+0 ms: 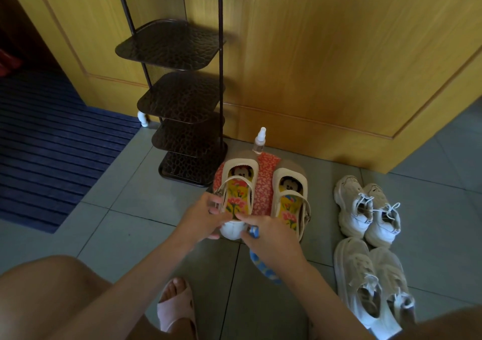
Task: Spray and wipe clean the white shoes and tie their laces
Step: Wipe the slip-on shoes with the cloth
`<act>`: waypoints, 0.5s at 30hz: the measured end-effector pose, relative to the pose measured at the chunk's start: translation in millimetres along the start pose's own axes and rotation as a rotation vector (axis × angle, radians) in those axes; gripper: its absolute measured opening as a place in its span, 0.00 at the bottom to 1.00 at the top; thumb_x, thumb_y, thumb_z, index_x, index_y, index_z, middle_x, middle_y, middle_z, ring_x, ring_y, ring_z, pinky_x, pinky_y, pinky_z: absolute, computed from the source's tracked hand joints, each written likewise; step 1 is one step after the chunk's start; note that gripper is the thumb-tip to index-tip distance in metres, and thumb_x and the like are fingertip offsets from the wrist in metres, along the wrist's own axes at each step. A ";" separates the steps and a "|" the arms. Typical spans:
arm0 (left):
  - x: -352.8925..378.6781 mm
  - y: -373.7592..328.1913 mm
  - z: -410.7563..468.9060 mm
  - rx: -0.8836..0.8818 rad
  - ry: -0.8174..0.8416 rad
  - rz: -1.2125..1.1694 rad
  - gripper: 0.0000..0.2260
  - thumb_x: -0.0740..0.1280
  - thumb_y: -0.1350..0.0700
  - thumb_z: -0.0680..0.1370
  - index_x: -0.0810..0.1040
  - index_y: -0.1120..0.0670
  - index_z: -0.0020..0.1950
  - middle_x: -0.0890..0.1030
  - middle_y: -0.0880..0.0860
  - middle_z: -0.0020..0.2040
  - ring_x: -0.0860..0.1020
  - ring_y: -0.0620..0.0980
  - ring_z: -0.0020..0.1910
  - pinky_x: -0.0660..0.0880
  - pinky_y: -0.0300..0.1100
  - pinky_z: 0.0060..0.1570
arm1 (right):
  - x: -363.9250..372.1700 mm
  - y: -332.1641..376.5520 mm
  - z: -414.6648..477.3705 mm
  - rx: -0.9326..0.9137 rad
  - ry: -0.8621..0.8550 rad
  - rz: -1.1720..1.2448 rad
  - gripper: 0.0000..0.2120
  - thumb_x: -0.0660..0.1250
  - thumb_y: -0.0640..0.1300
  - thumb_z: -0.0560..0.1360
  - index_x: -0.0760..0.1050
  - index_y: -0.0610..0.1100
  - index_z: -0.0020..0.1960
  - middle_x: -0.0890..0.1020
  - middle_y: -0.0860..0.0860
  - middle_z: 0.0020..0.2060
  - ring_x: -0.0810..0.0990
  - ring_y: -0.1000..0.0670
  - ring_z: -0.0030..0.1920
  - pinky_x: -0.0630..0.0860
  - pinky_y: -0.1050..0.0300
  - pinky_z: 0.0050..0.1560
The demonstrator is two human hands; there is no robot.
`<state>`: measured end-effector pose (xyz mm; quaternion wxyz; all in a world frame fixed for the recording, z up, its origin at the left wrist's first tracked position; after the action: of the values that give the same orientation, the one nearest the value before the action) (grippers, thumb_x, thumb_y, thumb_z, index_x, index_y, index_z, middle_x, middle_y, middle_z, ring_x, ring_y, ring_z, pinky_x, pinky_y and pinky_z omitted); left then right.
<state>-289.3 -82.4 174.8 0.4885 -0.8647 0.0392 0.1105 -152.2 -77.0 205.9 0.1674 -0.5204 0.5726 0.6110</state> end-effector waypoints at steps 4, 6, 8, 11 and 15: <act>2.7 0.8 1.7 -0.074 0.009 -0.097 0.20 0.70 0.62 0.73 0.66 0.55 0.61 0.72 0.52 0.47 0.77 0.47 0.40 0.76 0.39 0.34 | -6.8 0.7 -0.1 -0.011 0.007 -0.012 0.19 0.62 0.51 0.78 0.69 0.60 0.67 0.82 0.55 0.51 0.78 0.55 0.46 0.72 0.62 0.40; 1.6 -0.9 0.8 -0.089 0.042 -0.113 0.21 0.71 0.63 0.72 0.67 0.56 0.61 0.71 0.52 0.48 0.77 0.47 0.41 0.77 0.39 0.34 | -15.4 -4.1 -4.2 0.006 -0.039 0.016 0.16 0.62 0.51 0.77 0.73 0.61 0.64 0.83 0.57 0.47 0.79 0.57 0.45 0.76 0.61 0.44; 1.1 -2.2 -0.2 -0.104 0.094 -0.112 0.22 0.73 0.63 0.70 0.67 0.55 0.60 0.72 0.52 0.49 0.77 0.46 0.44 0.78 0.39 0.35 | -21.5 -6.1 -6.1 -0.010 -0.064 0.003 0.13 0.63 0.51 0.77 0.77 0.61 0.60 0.82 0.59 0.40 0.78 0.58 0.41 0.76 0.61 0.42; 1.1 -2.1 -1.1 -0.094 0.093 -0.051 0.24 0.74 0.64 0.69 0.67 0.55 0.60 0.72 0.50 0.48 0.75 0.47 0.47 0.78 0.39 0.36 | -22.7 -2.9 -2.7 -0.026 -0.057 -0.032 0.11 0.62 0.51 0.78 0.79 0.59 0.57 0.83 0.59 0.44 0.79 0.57 0.44 0.76 0.61 0.42; 6.0 0.3 -1.3 -0.102 0.055 -0.068 0.25 0.74 0.65 0.69 0.66 0.56 0.61 0.70 0.50 0.48 0.75 0.52 0.56 0.77 0.41 0.38 | -16.1 5.5 4.2 -0.055 -0.029 -0.145 0.13 0.60 0.51 0.78 0.77 0.57 0.61 0.84 0.54 0.49 0.80 0.53 0.46 0.75 0.59 0.44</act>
<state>-283.3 -83.4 173.8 0.4459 -0.8920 0.0176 0.0718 -152.1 -68.6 221.3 0.2051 -0.5558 0.5141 0.6203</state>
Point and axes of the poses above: each hand's wrist, its own z-axis towards the middle knuckle, its own x-axis out of the palm, y = z × x, the point moved 9 cm from there along z, towards the middle knuckle
